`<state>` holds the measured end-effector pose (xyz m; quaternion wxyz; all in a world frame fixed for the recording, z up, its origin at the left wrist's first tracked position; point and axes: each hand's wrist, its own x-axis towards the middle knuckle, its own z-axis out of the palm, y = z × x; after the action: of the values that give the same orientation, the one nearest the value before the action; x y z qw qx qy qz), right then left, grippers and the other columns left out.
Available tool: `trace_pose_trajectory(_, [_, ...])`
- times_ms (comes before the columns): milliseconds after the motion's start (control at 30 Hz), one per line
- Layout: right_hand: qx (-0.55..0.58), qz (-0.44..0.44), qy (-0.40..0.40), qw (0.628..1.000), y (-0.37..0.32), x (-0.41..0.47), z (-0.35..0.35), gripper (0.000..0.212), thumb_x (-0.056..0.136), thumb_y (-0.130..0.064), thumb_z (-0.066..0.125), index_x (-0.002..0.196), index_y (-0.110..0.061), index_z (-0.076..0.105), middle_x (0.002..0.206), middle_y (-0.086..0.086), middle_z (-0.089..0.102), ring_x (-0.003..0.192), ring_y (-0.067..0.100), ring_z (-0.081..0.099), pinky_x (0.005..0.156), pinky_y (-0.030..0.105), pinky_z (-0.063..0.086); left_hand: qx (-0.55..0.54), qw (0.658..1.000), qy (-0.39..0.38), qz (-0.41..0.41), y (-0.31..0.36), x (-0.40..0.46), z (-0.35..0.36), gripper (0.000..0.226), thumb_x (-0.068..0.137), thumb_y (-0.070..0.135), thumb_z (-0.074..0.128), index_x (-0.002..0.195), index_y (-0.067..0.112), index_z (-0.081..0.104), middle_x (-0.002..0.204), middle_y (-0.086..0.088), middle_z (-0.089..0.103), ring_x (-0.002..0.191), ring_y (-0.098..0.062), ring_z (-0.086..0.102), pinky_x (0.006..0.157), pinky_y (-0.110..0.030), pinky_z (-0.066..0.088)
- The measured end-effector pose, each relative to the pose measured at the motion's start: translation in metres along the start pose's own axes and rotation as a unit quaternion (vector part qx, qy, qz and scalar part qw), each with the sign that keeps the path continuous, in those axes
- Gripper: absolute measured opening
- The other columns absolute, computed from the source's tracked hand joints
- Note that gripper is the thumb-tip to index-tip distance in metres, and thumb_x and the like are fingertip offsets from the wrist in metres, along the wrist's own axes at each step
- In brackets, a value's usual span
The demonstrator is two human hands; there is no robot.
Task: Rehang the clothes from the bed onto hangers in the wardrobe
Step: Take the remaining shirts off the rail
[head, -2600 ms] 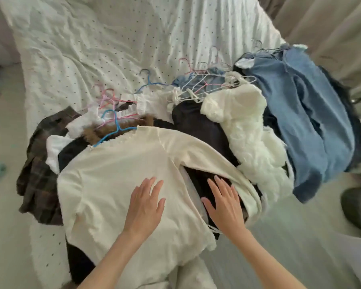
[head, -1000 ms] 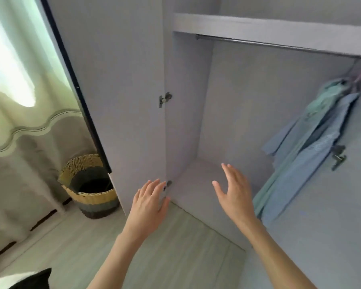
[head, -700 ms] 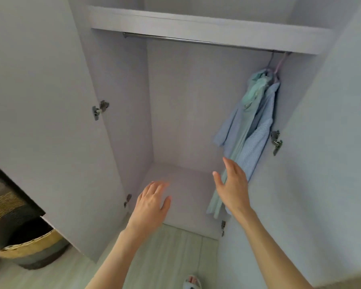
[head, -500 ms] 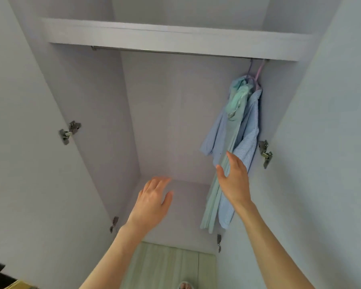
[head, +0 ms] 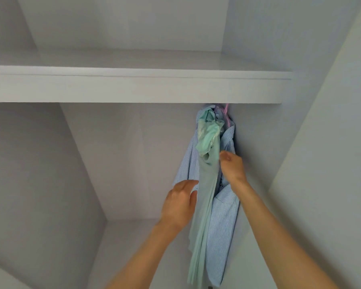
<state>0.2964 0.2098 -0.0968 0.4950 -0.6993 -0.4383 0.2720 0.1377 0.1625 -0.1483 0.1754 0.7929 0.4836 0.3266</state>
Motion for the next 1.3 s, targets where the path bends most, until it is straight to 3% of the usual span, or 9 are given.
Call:
trace_pose_trajectory(100, [0.027,0.024,-0.032,0.999,-0.002,0.015,0.007,0.029,0.09,-0.009,0.037,0.075,0.005,0.057,0.074,0.02,0.06,0.067,0.023,0.053,0.061,0.027,0.037,-0.036,0.999,-0.019,-0.003,0.006,0.036,0.01,0.038,0.097,0.018,0.045,0.134,0.01,0.046,0.135,-0.007,0.051,0.123,-0.021,0.048,0.103,-0.028,0.037])
trace_pose_trajectory(200, [0.057,0.046,-0.08,0.994,-0.009,0.021,0.013,0.027,0.096,-0.009,0.037,0.102,-0.005,0.063,0.096,0.009,0.066,0.091,0.021,0.061,0.072,0.022,0.045,-0.071,0.997,-0.022,-0.025,0.011,0.065,0.016,0.044,0.094,0.025,0.051,0.135,0.008,0.044,0.127,-0.011,0.056,0.115,-0.024,0.053,0.095,-0.03,0.041])
trace_pose_trajectory(333, [0.03,0.059,-0.087,0.994,-0.02,0.034,0.018,0.027,0.091,-0.009,0.039,0.091,0.001,0.064,0.093,0.012,0.069,0.088,0.023,0.063,0.079,0.036,0.05,-0.108,0.993,0.005,-0.049,0.005,0.086,0.018,0.025,0.091,0.011,0.056,0.115,0.003,0.06,0.103,-0.014,0.064,0.092,-0.026,0.061,0.084,-0.037,0.049])
trace_pose_trajectory(533, [0.013,0.075,-0.034,0.997,-0.027,0.06,0.037,0.023,0.082,-0.015,0.057,0.079,0.007,0.062,0.075,0.021,0.059,0.072,0.021,0.054,0.074,0.045,0.051,-0.136,0.99,0.005,-0.026,-0.009,0.091,0.019,0.025,0.09,0.018,0.06,0.111,0.007,0.065,0.101,-0.009,0.067,0.089,-0.018,0.062,0.083,-0.031,0.051])
trace_pose_trajectory(700, [0.07,0.116,-0.006,0.991,-0.035,0.071,0.046,0.029,0.083,-0.007,0.056,0.1,0.017,0.058,0.084,0.023,0.063,0.076,0.021,0.053,0.087,0.05,0.051,-0.145,0.989,0.01,-0.031,-0.013,0.094,0.018,0.013,0.09,0.016,0.058,0.089,0.011,0.07,0.088,-0.004,0.069,0.08,-0.012,0.062,0.076,-0.032,0.052])
trace_pose_trajectory(900, [0.097,0.083,-0.003,0.992,-0.027,0.069,0.054,0.014,0.085,-0.005,0.052,0.072,-0.01,0.051,0.076,0.009,0.046,0.073,0.019,0.042,0.067,0.03,0.036,-0.137,0.99,0.013,0.0,-0.022,0.091,0.018,0.011,0.09,0.016,0.06,0.086,0.012,0.069,0.086,-0.001,0.069,0.075,-0.006,0.058,0.073,-0.019,0.047])
trace_pose_trajectory(1067, [0.14,0.06,-0.011,0.988,-0.026,0.068,0.05,0.025,0.086,-0.007,0.052,0.089,0.018,0.051,0.075,0.017,0.051,0.081,0.015,0.045,0.07,0.032,0.035,-0.126,0.99,0.045,0.042,-0.023,0.09,0.016,0.008,0.088,0.016,0.063,0.088,0.011,0.069,0.086,-0.001,0.067,0.075,-0.002,0.053,0.069,-0.009,0.039])
trace_pose_trajectory(1167, [0.144,0.037,-0.009,0.989,-0.03,0.06,0.041,0.029,0.088,-0.007,0.052,0.1,0.019,0.05,0.083,0.034,0.052,0.081,0.014,0.045,0.07,0.032,0.035,-0.14,0.988,0.045,0.057,-0.021,0.088,0.014,0.011,0.085,0.02,0.066,0.091,0.012,0.071,0.088,0.002,0.067,0.078,-0.003,0.056,0.073,-0.011,0.042])
trace_pose_trajectory(1300, [0.148,0.012,0.015,0.989,-0.022,0.047,0.025,0.022,0.089,-0.003,0.052,0.097,0.016,0.059,0.093,0.033,0.059,0.079,0.015,0.046,0.074,0.035,0.045,-0.129,0.988,0.024,0.082,-0.043,0.069,0.011,0.013,0.085,0.024,0.064,0.092,0.016,0.072,0.09,0.006,0.069,0.083,-0.003,0.06,0.077,-0.016,0.045])
